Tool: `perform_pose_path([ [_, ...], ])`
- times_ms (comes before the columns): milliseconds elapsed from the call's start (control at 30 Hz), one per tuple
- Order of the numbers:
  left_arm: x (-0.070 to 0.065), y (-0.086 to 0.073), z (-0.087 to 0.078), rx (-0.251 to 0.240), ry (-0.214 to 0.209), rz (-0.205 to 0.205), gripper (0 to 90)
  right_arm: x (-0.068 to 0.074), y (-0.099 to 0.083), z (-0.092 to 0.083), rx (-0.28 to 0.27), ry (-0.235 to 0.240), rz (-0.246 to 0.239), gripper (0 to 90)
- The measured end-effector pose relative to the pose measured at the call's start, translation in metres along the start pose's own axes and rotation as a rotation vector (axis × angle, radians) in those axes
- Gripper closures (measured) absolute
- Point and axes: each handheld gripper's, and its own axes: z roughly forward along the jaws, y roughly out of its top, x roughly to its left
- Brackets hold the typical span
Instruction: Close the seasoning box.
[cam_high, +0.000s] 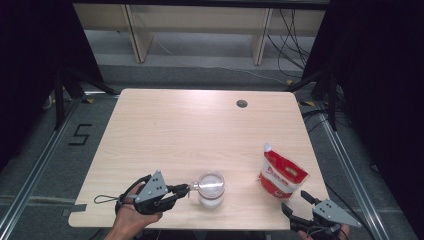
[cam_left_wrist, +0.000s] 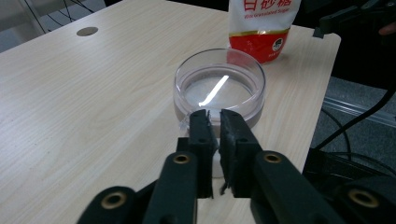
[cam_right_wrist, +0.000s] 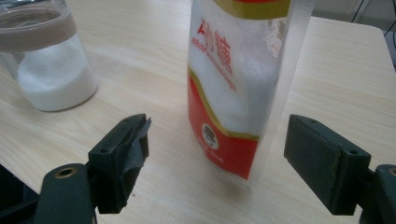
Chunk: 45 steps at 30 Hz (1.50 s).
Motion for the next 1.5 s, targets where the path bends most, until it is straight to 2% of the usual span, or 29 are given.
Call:
perform_pose_path([
  [100, 0.003, -0.005, -0.004, -0.024, 0.006, -0.011, 72.4, 0.000, 0.000, 0.000, -0.004, 0.002, 0.006, 22.7],
  [200, 0.004, -0.010, -0.008, -0.020, 0.027, -0.015, 63.6, 0.000, 0.000, 0.000, -0.001, -0.003, -0.007, 22.7],
  [233, 0.005, -0.012, -0.009, -0.018, 0.028, -0.015, 60.9, 0.000, 0.000, 0.000, -0.002, -0.001, 0.004, 22.5],
  [333, 0.005, -0.016, -0.011, -0.022, 0.054, -0.048, 48.5, 0.000, 0.000, 0.000, 0.001, -0.001, 0.003, 22.5],
  [400, 0.008, -0.017, -0.012, -0.016, 0.060, -0.021, 41.6, 0.000, 0.000, 0.001, 0.001, 0.002, -0.002, 22.5],
  [467, 0.008, -0.019, -0.012, -0.019, 0.073, -0.064, 36.2, 0.000, 0.000, 0.001, 0.002, 0.007, -0.005, 22.5],
  [500, 0.009, -0.020, -0.012, -0.011, 0.081, -0.052, 33.9, 0.001, 0.000, 0.000, 0.000, -0.006, -0.002, 22.5],
  [533, 0.009, -0.020, -0.012, -0.012, 0.091, -0.067, 32.2, 0.001, 0.000, 0.000, 0.002, 0.000, 0.000, 22.5],
  [600, 0.011, -0.022, -0.013, -0.009, 0.085, -0.049, 29.0, 0.000, 0.000, 0.000, 0.001, 0.001, 0.001, 22.4],
  [633, 0.009, -0.024, -0.012, -0.014, 0.093, -0.094, 28.6, 0.000, 0.000, 0.001, 0.000, 0.006, -0.004, 22.4],
  [667, 0.011, -0.025, -0.013, -0.003, 0.094, -0.064, 28.0, 0.000, 0.000, 0.001, 0.000, 0.007, -0.005, 22.4],
  [700, 0.010, -0.026, -0.012, -0.004, 0.092, -0.074, 27.4, 0.000, 0.000, 0.000, 0.000, -0.006, -0.001, 22.4],
  [733, 0.010, -0.028, -0.012, 0.002, 0.088, -0.092, 27.2, 0.000, 0.000, 0.001, 0.002, 0.002, 0.000, 22.3],
  [767, 0.011, -0.030, -0.012, 0.006, 0.099, -0.088, 27.1, 0.000, 0.000, 0.001, 0.002, 0.002, 0.001, 22.4],
  [800, 0.012, -0.031, -0.011, 0.000, 0.092, -0.078, 26.7, 0.000, 0.000, 0.001, 0.002, 0.002, 0.000, 22.4],
  [900, 0.011, -0.037, -0.011, 0.010, 0.097, -0.114, 26.3, 0.000, 0.000, 0.001, 0.001, 0.001, 0.002, 22.3],
  [933, 0.012, -0.038, -0.011, 0.009, 0.096, -0.107, 26.1, 0.000, 0.000, 0.001, 0.002, 0.001, 0.002, 22.3],
  [967, 0.013, -0.039, -0.012, 0.022, 0.100, -0.082, 25.8, 0.000, 0.000, 0.000, -0.001, -0.006, -0.003, 22.3],
  [1000, 0.012, -0.041, -0.012, 0.018, 0.098, -0.097, 25.5, 0.000, 0.000, 0.000, 0.001, -0.006, -0.002, 22.2],
  [1033, 0.013, -0.042, -0.011, 0.014, 0.088, -0.090, 25.4, 0.000, 0.000, 0.000, -0.001, -0.006, -0.001, 22.3],
  [1067, 0.011, -0.044, -0.011, 0.017, 0.089, -0.121, 25.4, 0.000, 0.000, 0.000, 0.000, -0.005, 0.000, 22.2],
  [1167, 0.011, -0.050, -0.010, 0.036, 0.083, -0.116, 25.4, -0.001, 0.000, 0.001, 0.005, -0.004, -0.009, 22.1],
  [1233, 0.010, -0.054, -0.008, 0.043, 0.074, -0.112, 25.3, 0.000, 0.000, 0.001, 0.005, 0.007, 0.002, 22.2],
  [1267, 0.008, -0.057, -0.007, 0.052, 0.069, -0.121, 25.2, 0.000, 0.000, 0.001, 0.005, 0.007, 0.002, 22.2],
  [1333, 0.008, -0.059, -0.007, 0.045, 0.082, -0.092, 25.3, 0.000, 0.000, 0.001, 0.007, 0.006, -0.001, 22.0],
  [1400, 0.007, -0.062, -0.006, 0.051, 0.095, -0.095, 25.4, 0.000, -0.001, 0.001, 0.008, 0.007, -0.003, 22.0],
  [1433, 0.005, -0.064, -0.006, 0.046, 0.102, -0.130, 25.4, -0.001, -0.001, 0.001, 0.011, 0.001, -0.015, 22.0],
  [1500, 0.005, -0.066, -0.007, 0.055, 0.107, -0.127, 25.3, -0.001, -0.001, 0.001, 0.018, 0.007, -0.012, 22.0],
])
